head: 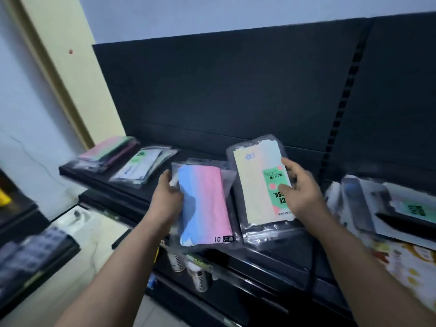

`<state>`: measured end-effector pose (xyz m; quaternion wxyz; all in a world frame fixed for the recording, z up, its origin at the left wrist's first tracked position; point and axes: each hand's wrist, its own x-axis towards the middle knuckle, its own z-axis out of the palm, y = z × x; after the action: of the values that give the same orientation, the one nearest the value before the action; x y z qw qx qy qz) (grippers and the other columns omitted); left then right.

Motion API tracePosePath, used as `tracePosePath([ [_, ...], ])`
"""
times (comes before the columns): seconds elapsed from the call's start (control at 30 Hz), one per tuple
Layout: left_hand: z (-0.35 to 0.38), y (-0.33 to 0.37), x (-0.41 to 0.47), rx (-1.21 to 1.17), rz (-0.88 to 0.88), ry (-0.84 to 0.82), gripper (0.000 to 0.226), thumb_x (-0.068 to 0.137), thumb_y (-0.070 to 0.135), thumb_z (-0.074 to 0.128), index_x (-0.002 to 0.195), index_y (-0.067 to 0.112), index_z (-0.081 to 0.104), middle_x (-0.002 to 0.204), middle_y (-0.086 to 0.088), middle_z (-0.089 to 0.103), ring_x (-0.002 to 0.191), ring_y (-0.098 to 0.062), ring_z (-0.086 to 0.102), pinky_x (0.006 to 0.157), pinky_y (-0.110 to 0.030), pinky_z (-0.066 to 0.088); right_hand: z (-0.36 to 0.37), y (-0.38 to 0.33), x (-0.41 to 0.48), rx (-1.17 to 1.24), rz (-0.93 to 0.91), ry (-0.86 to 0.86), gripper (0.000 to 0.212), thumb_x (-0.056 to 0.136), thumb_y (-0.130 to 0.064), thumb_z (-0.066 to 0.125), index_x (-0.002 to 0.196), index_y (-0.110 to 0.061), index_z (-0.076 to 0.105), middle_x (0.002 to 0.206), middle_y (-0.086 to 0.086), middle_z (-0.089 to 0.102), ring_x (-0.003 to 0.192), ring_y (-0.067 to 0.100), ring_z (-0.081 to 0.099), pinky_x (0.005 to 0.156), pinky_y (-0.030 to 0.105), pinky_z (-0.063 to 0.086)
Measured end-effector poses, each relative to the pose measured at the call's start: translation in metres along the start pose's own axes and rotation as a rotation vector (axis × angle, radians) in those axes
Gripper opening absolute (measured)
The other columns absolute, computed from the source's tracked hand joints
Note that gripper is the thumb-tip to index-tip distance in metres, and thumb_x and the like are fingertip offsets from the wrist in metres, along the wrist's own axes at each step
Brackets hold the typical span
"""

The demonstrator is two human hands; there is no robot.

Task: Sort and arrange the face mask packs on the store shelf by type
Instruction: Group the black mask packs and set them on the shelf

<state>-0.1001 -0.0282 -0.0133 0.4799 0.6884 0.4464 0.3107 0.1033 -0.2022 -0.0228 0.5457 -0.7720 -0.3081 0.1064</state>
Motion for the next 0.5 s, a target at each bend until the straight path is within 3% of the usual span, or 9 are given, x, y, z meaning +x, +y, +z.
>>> tracePosePath([
  [0.03, -0.019, -0.006, 0.005, 0.025, -0.001, 0.037, 0.054, 0.094, 0.011, 0.039, 0.145, 0.027, 0.030, 0.129, -0.010, 0.058, 0.105, -0.035, 0.062, 0.082, -0.048, 0.054, 0.020, -0.010, 0.002, -0.022, -0.005, -0.003, 0.059, 0.083, -0.011, 0.055, 0.129, -0.047, 0.047, 0.114, -0.004, 0.053, 0.098, 0.017, 0.062, 0.087, 0.042, 0.054],
  [0.1, -0.059, -0.023, 0.018, 0.074, 0.004, 0.109, 0.055, 0.096, 0.016, 0.042, 0.146, 0.033, 0.026, 0.129, -0.002, 0.057, 0.104, -0.030, 0.062, 0.088, -0.049, 0.053, 0.061, -0.025, 0.007, -0.060, -0.004, -0.020, 0.058, 0.088, -0.006, 0.054, 0.135, -0.040, 0.045, 0.116, -0.004, 0.048, 0.100, 0.017, 0.060, 0.088, 0.041, 0.053],
  [0.23, -0.130, -0.054, 0.045, 0.142, 0.017, 0.215, 0.050, 0.095, 0.011, 0.039, 0.140, 0.033, 0.036, 0.128, -0.005, 0.059, 0.102, -0.026, 0.061, 0.082, -0.043, 0.055, 0.147, -0.049, 0.019, -0.034, 0.017, -0.045, 0.058, 0.089, -0.004, 0.050, 0.138, -0.036, 0.044, 0.119, -0.001, 0.046, 0.105, 0.019, 0.059, 0.091, 0.037, 0.052],
  [0.3, -0.159, -0.066, 0.061, 0.168, -0.011, 0.235, 0.052, 0.094, 0.006, 0.037, 0.141, 0.028, 0.037, 0.129, -0.007, 0.058, 0.105, -0.025, 0.058, 0.083, -0.038, 0.051, 0.190, -0.055, 0.024, -0.026, 0.030, -0.079, 0.058, 0.086, -0.013, 0.051, 0.137, -0.039, 0.043, 0.124, -0.001, 0.051, 0.109, 0.018, 0.059, 0.094, 0.040, 0.050],
  [0.4, -0.194, -0.074, 0.086, 0.171, -0.006, 0.249, 0.053, 0.094, 0.005, 0.037, 0.144, 0.023, 0.035, 0.133, -0.008, 0.055, 0.105, -0.022, 0.054, 0.086, -0.034, 0.046, 0.245, -0.063, 0.037, -0.002, 0.067, -0.134, 0.055, 0.087, -0.011, 0.050, 0.134, -0.040, 0.043, 0.126, 0.003, 0.056, 0.101, 0.021, 0.064, 0.078, 0.043, 0.058],
  [0.5, -0.217, -0.076, 0.116, 0.190, -0.014, 0.250, 0.052, 0.097, 0.012, 0.035, 0.146, 0.027, 0.031, 0.140, -0.010, 0.050, 0.118, -0.029, 0.052, 0.097, -0.040, 0.046, 0.281, -0.073, 0.052, -0.006, 0.092, -0.115, 0.054, 0.088, -0.005, 0.050, 0.132, -0.036, 0.046, 0.122, 0.007, 0.057, 0.089, 0.021, 0.067, 0.070, 0.038, 0.060],
])
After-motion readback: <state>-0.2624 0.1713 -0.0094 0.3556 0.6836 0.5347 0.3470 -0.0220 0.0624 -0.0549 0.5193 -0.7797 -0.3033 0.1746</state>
